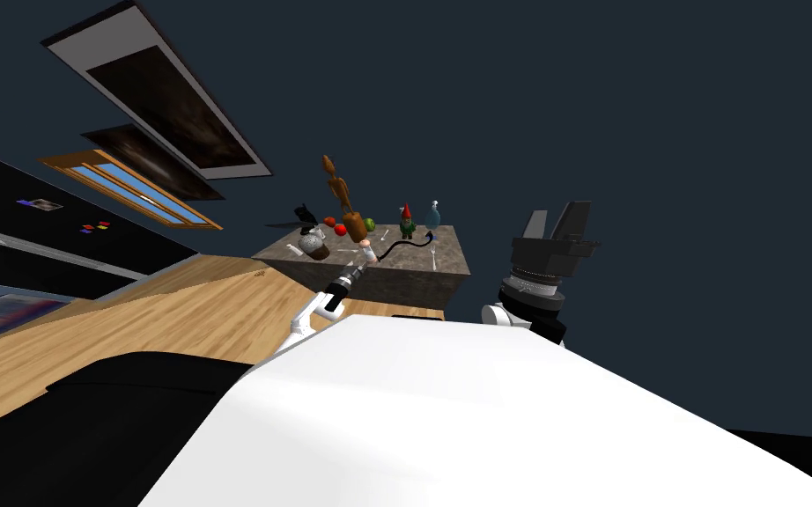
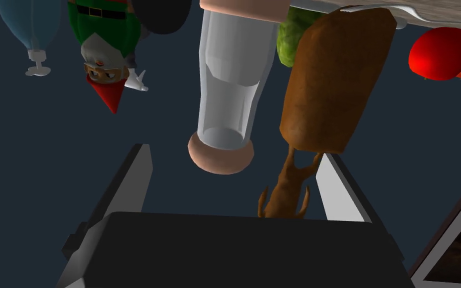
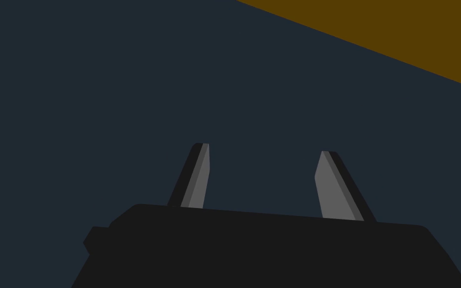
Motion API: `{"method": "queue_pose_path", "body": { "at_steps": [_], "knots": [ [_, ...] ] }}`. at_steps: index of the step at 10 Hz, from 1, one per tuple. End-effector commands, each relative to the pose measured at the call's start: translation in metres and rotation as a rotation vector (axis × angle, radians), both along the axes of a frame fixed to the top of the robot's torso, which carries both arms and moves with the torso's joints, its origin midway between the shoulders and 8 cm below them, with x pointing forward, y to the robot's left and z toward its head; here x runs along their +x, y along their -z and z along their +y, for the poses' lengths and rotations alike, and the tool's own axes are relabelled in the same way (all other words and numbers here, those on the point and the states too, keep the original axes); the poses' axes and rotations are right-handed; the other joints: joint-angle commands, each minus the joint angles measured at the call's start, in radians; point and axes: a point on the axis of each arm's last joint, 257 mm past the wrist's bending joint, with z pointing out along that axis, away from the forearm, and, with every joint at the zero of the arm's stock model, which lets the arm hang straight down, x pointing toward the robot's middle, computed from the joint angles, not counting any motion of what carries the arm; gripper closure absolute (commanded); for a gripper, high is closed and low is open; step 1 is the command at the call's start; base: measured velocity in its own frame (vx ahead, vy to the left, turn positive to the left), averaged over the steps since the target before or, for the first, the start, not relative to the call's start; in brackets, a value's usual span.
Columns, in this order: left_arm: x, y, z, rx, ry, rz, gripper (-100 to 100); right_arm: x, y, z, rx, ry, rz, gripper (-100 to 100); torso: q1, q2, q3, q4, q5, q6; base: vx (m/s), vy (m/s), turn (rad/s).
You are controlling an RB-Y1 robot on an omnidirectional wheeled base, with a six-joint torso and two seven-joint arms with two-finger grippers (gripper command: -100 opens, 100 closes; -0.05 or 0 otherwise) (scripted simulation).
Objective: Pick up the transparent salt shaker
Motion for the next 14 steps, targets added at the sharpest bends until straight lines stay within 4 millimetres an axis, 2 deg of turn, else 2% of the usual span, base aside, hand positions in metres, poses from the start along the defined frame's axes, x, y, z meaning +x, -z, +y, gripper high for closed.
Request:
{"method": "queue_pose_path", "body": {
  "at_steps": [1, 3, 4, 5, 7, 10, 11, 12, 14],
  "knots": [
    [0.004, -0.005, 0.004, 0.010, -0.004, -0.007, -100, 0.000, 0.000, 0.000, 0.000, 0.000, 0.000, 0, 0.000, 0.000, 0.000, 0.000, 0.000, 0.000, 0.278, -0.045, -0.035],
    [0.006, -0.007, 0.004, 0.011, -0.004, -0.011, -100, 0.000, 0.000, 0.000, 0.000, 0.000, 0.000, 0, 0.000, -0.001, 0.000, 0.000, 0.000, 0.000, 0.185, -0.021, -0.026],
    [0.007, -0.008, 0.004, 0.011, -0.005, -0.012, 0, 0.000, 0.000, 0.000, 0.000, 0.000, 0.000, 0, 0.001, 0.007, 0.004, 0.001, 0.000, 0.000, 0.022, -0.002, 0.002],
    [0.007, -0.007, 0.023, 0.012, -0.016, -0.013, -100, 0.000, 0.000, 0.000, 0.000, 0.000, 0.000, 0, 0.002, 0.013, 0.007, 0.003, 0.000, 0.000, 0.017, -0.044, -0.100],
    [0.007, -0.007, 0.029, 0.012, -0.020, -0.013, -100, 0.000, 0.000, 0.000, 0.000, 0.000, 0.000, 0, -0.001, 0.017, 0.010, 0.004, 0.000, -0.001, 0.010, -0.043, -0.040],
    [0.008, -0.010, 0.067, 0.011, -0.046, -0.020, -100, 0.000, 0.000, 0.000, 0.000, 0.000, 0.000, 0, -0.002, 0.015, 0.009, 0.003, 0.000, 0.000, 0.029, -0.075, -0.098],
    [0.008, -0.011, 0.062, 0.013, -0.041, -0.018, -100, 0.000, 0.000, 0.000, 0.000, 0.000, 0.000, 0, -0.005, 0.017, 0.009, 0.003, -0.001, -0.001, -0.025, -0.254, 0.085],
    [0.008, -0.012, 0.063, 0.011, -0.040, -0.020, 100, 0.003, 0.005, 0.001, 0.014, -0.007, 0.013, 0, -0.029, 0.015, 0.010, 0.008, 0.003, 0.003, -0.005, -0.046, 0.018],
    [0.008, -0.012, 0.063, 0.015, -0.040, -0.020, 100, 0.003, 0.005, 0.001, 0.020, -0.007, 0.012, 0, -0.034, 0.014, 0.010, 0.007, 0.003, 0.004, 0.000, 0.000, 0.000]
  ]
}}
